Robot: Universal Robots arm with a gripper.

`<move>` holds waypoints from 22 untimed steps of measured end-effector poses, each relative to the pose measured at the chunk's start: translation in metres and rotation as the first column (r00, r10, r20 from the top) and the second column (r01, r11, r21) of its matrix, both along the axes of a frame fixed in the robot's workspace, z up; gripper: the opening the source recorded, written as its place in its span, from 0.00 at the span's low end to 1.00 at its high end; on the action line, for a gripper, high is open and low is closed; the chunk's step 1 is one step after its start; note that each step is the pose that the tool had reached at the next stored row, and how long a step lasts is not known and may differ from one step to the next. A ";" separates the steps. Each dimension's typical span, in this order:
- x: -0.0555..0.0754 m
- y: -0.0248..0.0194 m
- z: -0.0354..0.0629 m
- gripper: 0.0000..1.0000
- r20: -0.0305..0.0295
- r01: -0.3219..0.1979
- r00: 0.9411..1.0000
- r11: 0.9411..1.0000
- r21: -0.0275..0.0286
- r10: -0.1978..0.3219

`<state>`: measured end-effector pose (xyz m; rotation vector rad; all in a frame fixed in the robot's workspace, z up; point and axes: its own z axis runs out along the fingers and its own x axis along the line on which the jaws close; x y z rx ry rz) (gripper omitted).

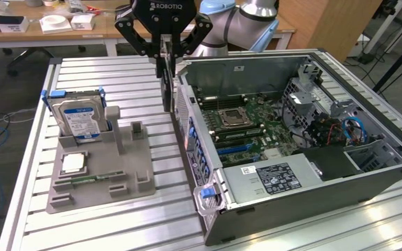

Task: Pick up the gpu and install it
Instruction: 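Pick up the gpu and move the gpu toward the slot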

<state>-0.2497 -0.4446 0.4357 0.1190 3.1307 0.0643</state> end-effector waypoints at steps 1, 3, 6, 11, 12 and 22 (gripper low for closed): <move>0.000 0.0000 0.0000 0.26 0.000 0.000 1.000 1.000 0.000 0.000; 0.001 0.0000 0.0000 0.26 0.000 0.000 1.000 1.000 0.000 0.000; 0.002 0.0000 -0.0001 0.26 0.000 0.000 1.000 1.000 0.000 0.000; 0.004 0.0000 -0.0002 0.26 0.000 0.000 1.000 1.000 0.000 0.000; 0.004 0.0000 -0.0001 0.26 0.000 0.000 1.000 1.000 0.000 0.000; 0.008 0.0000 -0.0003 0.26 0.000 0.000 1.000 1.000 0.000 0.000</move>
